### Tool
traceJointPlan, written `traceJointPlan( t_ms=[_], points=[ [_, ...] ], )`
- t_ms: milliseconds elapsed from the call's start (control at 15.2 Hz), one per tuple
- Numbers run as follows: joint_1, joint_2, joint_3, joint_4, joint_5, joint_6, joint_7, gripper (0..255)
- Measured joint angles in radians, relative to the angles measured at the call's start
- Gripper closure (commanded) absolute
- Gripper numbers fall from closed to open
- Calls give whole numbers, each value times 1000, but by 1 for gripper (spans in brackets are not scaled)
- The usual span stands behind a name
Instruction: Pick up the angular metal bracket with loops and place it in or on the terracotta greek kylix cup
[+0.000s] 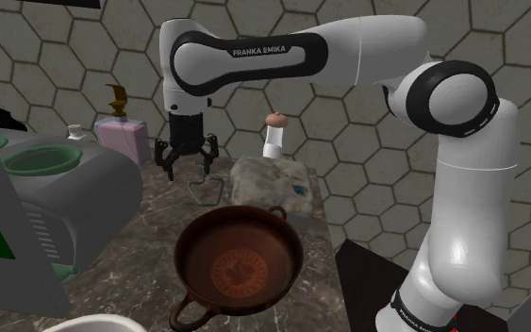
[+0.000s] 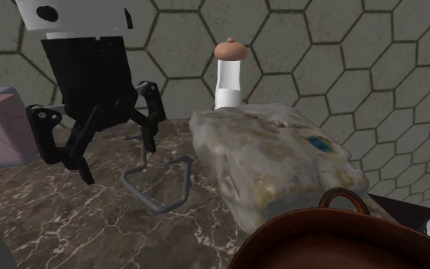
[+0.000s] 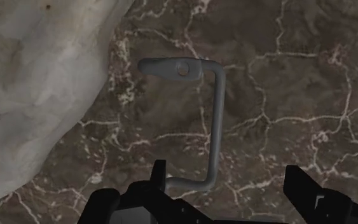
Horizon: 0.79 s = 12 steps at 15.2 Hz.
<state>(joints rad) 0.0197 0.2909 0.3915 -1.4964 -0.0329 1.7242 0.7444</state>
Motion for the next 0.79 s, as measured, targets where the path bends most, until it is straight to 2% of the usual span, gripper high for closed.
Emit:
traceJointPlan(
  t_ms=[132,462,792],
  points=[
    [4,21,-2,18,-8,-14,1,0],
    [3,25,-3,-40,-10,42,1,0],
    [3,25,-3,-51,-10,52,1,0]
  ],
)
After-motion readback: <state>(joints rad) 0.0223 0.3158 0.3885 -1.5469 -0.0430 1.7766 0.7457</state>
